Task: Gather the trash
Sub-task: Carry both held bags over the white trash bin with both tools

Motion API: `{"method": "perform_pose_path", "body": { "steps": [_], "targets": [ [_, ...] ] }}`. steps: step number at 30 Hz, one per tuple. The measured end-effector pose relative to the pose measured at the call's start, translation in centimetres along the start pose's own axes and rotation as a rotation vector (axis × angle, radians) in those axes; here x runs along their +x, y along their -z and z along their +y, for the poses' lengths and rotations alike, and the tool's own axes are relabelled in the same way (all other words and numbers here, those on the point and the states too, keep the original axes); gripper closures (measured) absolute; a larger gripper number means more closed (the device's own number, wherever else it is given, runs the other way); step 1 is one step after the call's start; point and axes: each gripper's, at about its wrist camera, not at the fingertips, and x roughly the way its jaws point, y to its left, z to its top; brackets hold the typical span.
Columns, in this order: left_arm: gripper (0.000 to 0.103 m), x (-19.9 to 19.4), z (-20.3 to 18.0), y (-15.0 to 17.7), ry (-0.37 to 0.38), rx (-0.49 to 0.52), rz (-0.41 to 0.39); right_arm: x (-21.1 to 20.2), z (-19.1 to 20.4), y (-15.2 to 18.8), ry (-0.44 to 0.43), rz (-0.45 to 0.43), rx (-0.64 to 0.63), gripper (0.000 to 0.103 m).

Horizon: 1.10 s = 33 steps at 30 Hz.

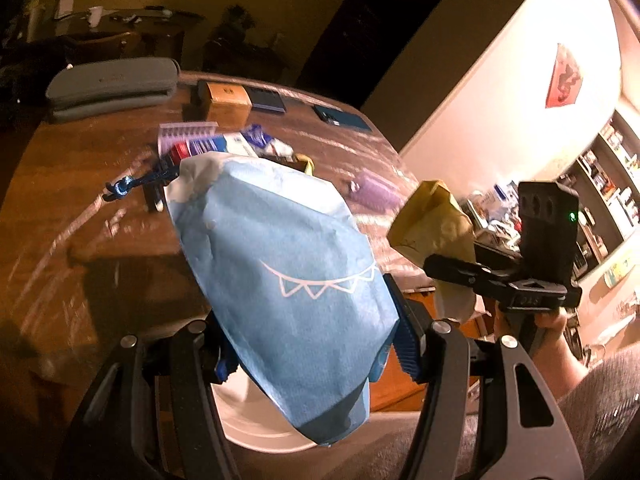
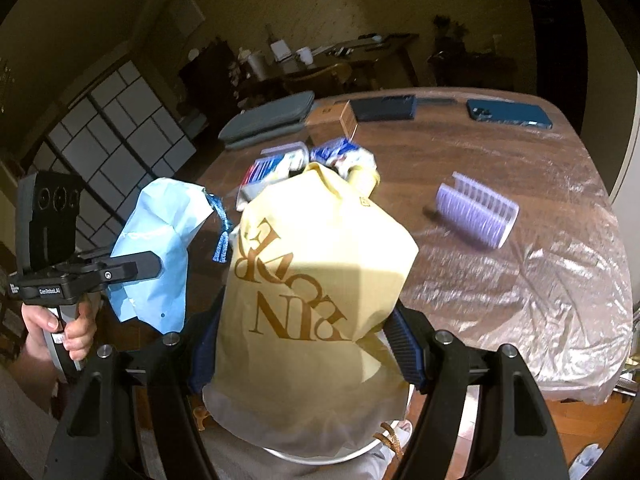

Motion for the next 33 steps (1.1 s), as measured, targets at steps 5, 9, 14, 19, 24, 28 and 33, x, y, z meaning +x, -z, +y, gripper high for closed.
{"method": "perform_pose_path", "body": {
  "steps": [5, 9, 14, 19, 24, 28, 33],
  "targets": [
    [0.042, 0.6, -0.7, 1.8, 0.006, 0.038, 0.034, 0.6, 0.9, 1.6, -0.009, 0.050, -0.046, 0.033],
    [0.042, 1.2, -1.5, 3.0, -0.003, 0.079, 0.049, 1.0, 1.3, 2.7, -0.032, 0.079, -0.047, 0.033],
    [0.042, 1.7, -2.3, 4.4, 0.010, 0.114, 0.075, 1.4, 1.8, 3.7, -0.037, 0.107, -0.066, 0.033],
    [0.042, 2.8, -2.3, 5.7, 0.007, 0.108, 0.112, 2.0, 1.9, 4.6, -0.025, 0.146, -0.080, 0.033],
    [0.042, 4.2, -2.0, 6.9, -0.041, 0.114, 0.152, 3.2, 1.6, 5.9, 0.000, 0.185, -0.086, 0.033],
    [0.042, 5.5, -1.5, 7.6, -0.093, 0.118, 0.182, 4.2, 1.3, 6.7, 0.020, 0.214, -0.095, 0.033],
    [0.042, 6.7, -1.0, 8.3, -0.142, 0.124, 0.209, 5.3, 1.0, 7.5, 0.043, 0.239, -0.098, 0.033]
  ]
}}
